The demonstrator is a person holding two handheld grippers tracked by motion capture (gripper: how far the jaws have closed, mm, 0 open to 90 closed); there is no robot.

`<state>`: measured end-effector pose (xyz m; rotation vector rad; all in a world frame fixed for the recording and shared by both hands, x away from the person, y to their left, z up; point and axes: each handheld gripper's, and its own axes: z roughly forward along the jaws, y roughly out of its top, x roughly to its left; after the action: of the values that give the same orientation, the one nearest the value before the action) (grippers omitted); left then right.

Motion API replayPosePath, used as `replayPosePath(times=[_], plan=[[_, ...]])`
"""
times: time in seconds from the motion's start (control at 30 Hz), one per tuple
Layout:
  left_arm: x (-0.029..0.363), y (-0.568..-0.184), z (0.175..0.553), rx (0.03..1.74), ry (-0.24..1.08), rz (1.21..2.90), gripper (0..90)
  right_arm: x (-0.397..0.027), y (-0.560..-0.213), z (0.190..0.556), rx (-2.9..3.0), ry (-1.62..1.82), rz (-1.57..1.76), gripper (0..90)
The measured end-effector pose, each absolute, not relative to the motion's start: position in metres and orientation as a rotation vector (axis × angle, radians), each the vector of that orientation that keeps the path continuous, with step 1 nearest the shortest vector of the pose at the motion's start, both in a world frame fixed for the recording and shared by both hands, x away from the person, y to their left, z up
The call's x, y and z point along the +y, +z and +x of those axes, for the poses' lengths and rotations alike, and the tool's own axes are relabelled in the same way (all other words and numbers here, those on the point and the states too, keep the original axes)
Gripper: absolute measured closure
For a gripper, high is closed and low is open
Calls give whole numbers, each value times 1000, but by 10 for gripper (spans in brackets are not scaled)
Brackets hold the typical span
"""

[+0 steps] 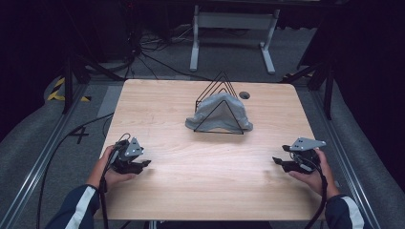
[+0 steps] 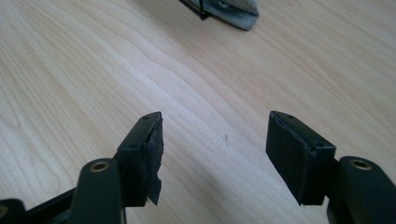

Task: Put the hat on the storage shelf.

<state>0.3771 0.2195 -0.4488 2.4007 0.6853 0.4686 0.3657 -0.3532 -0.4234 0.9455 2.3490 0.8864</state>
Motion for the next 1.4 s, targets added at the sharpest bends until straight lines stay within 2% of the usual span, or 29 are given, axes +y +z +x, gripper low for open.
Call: replayPosePath(times=[0.33,0.5,0.67,1.4], plan=[[239,-472,351,724,392,2315,304,-375,-454,343,2345,952,1057,293],[248,-480,345,785,309,2234,259,-384,-467,332,2297,998,1135,234],[250,-482,341,798,319,2222,208,-388,-467,328,2266,993,1175,213],[250,-483,341,829,336,2213,161,-389,-468,329,2246,974,1201,185]])
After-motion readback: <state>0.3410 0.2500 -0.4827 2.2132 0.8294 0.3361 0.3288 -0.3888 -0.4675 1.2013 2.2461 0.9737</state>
